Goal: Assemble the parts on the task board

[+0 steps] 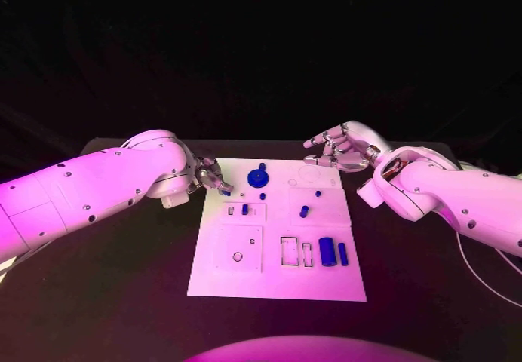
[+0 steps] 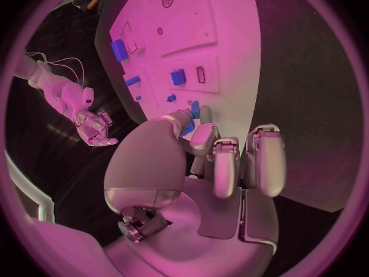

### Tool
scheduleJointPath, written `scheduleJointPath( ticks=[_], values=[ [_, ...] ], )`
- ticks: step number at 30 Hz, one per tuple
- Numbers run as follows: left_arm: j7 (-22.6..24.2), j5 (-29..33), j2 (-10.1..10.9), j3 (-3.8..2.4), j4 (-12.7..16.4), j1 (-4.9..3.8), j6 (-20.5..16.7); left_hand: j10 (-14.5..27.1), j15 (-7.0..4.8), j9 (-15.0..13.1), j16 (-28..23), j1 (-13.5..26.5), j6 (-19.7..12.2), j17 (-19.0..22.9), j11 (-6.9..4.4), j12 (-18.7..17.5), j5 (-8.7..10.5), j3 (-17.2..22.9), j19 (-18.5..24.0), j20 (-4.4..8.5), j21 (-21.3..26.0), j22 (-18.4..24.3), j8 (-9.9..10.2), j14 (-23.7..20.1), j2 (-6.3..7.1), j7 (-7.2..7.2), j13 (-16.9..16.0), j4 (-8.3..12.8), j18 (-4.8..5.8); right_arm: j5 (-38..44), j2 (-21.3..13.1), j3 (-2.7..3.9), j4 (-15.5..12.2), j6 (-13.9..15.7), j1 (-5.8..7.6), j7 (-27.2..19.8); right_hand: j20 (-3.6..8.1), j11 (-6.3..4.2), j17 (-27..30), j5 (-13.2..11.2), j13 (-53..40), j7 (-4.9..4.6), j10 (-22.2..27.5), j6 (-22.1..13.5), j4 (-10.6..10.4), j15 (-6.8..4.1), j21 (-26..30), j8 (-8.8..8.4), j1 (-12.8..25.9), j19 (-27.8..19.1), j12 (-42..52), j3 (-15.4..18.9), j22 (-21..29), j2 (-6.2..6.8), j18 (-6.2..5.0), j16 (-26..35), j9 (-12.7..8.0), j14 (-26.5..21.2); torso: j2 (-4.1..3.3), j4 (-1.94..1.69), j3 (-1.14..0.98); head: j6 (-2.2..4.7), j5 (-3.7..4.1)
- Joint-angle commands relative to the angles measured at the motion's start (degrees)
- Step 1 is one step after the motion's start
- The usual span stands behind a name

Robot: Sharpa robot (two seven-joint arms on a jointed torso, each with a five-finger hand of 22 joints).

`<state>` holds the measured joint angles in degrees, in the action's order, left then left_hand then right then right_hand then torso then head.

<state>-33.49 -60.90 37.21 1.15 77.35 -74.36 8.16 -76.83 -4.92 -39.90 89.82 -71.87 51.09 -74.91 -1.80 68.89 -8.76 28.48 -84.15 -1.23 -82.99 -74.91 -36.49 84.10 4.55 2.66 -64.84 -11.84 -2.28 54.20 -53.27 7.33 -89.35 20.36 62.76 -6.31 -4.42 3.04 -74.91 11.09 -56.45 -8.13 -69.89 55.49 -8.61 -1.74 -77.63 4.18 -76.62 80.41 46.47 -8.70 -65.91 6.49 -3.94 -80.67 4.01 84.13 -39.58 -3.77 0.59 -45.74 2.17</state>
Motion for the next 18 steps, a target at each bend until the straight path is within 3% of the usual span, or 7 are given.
scheduleJointPath(
  ticks=[1, 8, 10, 18],
  values=[
    [1.73, -4.05, 0.57, 0.00, 1.64, 0.75, -5.57, -0.46, -0.02, -0.10, 0.18, 0.46, 0.20, -15.09, 0.05, 0.33, 0.11, 6.30, -2.15, 0.00, -0.26, -6.28, -0.20, 5.90, -0.15, -0.34, -0.12, 5.86, 0.07, 0.16, -0.04, -0.01, -0.02, -0.91, -0.08, -0.06, -0.08, -0.01, -2.39, 0.18, 0.05, -0.07, 0.30, 0.46, -0.12, 0.32, 0.25, 0.12, 0.00, -0.31, -0.19, 0.31, 0.10, -0.76, -0.80, 0.36, 0.07, 2.98, 0.18, -0.29, 0.05, -0.28, 0.13],
    [2.41, -7.94, 1.28, 0.06, 3.97, 2.68, -5.89, -0.54, -0.04, -0.17, 0.18, 0.66, 0.28, -15.09, 0.02, 0.40, 0.22, 6.51, -2.16, 0.02, -0.27, -6.30, -0.26, 5.90, 0.05, -0.39, -0.17, 5.90, 0.07, 0.15, 0.03, -0.03, 0.03, -1.01, -0.28, -0.10, -0.08, -0.01, -2.39, 0.18, 0.05, -0.07, 0.30, 0.46, -0.12, 0.32, 0.25, 0.12, 0.00, -0.31, -0.19, 0.31, 0.10, -0.76, -0.80, 0.36, 0.07, 2.98, 0.09, -0.14, 0.12, -0.42, -0.05],
    [2.51, -8.49, 1.31, 0.06, 4.21, 2.91, -5.07, -0.54, -0.05, -0.19, 0.18, 0.75, 0.30, -15.09, 0.01, 0.38, 0.31, 6.59, -2.16, 0.03, -0.25, -6.28, -0.28, 5.90, 0.13, -0.40, -0.14, 5.92, 0.07, 0.14, 0.05, -0.03, 0.03, -1.03, -0.34, -0.11, -0.08, -0.01, -2.39, 0.18, 0.05, -0.07, 0.30, 0.46, -0.12, 0.32, 0.25, 0.12, 0.00, -0.31, -0.19, 0.31, 0.10, -0.76, -0.80, 0.36, 0.07, 2.98, 0.06, -0.13, 0.03, -0.49, -0.19],
    [2.78, -9.19, 1.21, 0.09, 4.54, 3.34, -2.32, -0.55, -0.05, -0.23, 0.18, 0.88, 0.33, -15.09, 0.00, 0.37, 0.48, 6.71, -2.15, 0.04, -0.22, -6.25, -0.29, 5.90, 0.26, -0.42, -0.12, 5.94, 0.06, 0.14, 0.10, -0.04, 0.02, -1.08, -0.46, -0.13, -0.08, -0.01, -2.39, 0.18, 0.05, -0.07, 0.30, 0.46, -0.12, 0.32, 0.25, 0.12, 0.00, -0.31, -0.19, 0.31, 0.10, -0.76, -0.80, 0.36, 0.07, 2.98, 0.05, -0.16, 0.02, -0.68, -0.17]
  ],
)
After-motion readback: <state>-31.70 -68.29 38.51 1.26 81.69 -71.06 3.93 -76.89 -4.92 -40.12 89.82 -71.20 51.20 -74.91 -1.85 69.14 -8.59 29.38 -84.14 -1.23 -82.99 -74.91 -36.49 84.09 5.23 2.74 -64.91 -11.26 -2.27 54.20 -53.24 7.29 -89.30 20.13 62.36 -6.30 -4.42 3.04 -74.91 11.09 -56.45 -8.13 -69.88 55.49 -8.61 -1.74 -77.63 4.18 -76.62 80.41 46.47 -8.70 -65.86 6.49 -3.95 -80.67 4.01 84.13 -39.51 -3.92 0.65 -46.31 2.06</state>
